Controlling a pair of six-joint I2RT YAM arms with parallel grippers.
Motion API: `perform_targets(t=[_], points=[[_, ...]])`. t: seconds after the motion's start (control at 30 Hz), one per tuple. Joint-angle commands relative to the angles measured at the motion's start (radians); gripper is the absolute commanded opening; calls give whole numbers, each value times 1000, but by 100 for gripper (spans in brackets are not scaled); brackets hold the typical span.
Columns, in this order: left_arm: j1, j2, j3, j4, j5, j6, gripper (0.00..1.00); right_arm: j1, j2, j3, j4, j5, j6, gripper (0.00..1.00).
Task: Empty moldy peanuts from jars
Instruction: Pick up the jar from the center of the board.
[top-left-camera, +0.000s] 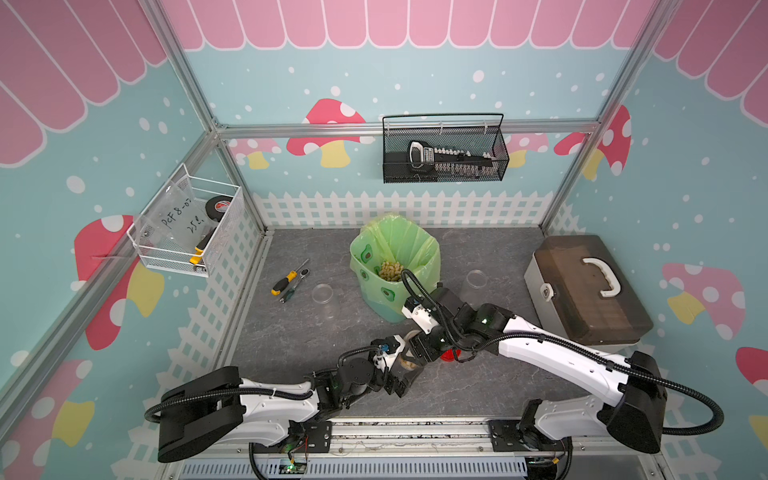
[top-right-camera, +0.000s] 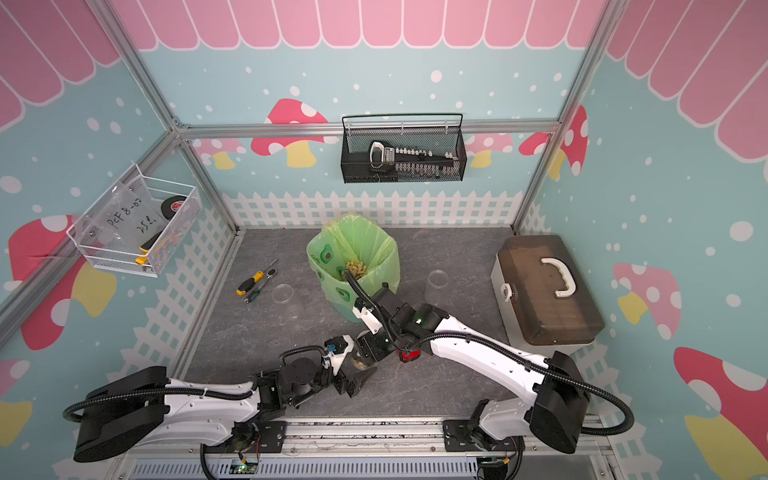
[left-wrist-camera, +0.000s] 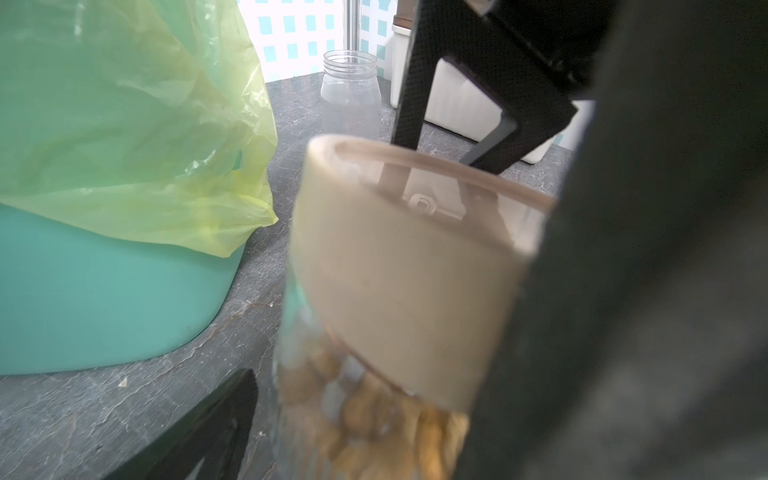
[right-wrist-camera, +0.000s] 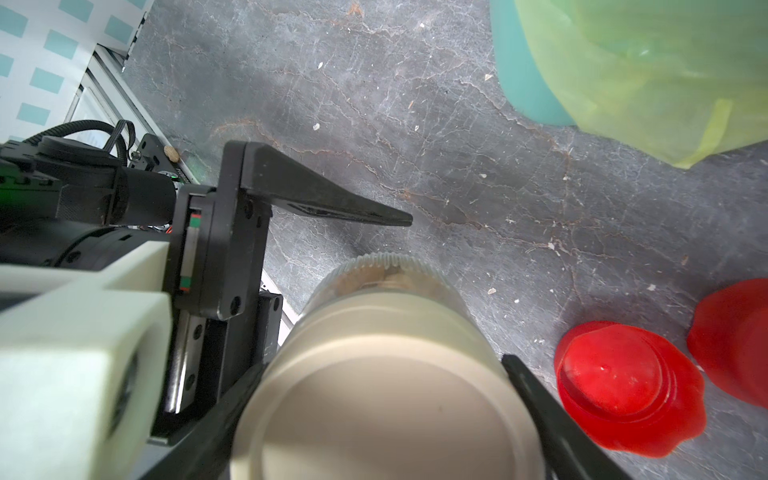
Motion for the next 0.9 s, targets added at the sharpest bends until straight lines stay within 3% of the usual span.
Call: perform_targets(t=[0.0,0.47,0.73,0.87], points=[[5,-12,39,-20,12,42,99,5,-18,24,28,-67,-2,58],[13,-52,59,-31,58,38,99,5,-45,-6,74,-125,-3,59],[14,-144,47,-62,80,26,84,5,-59,-22,96,-156,0,59],[15,-179,44,-79,79,27,71,5,-57,-20,102,-162,0,60]])
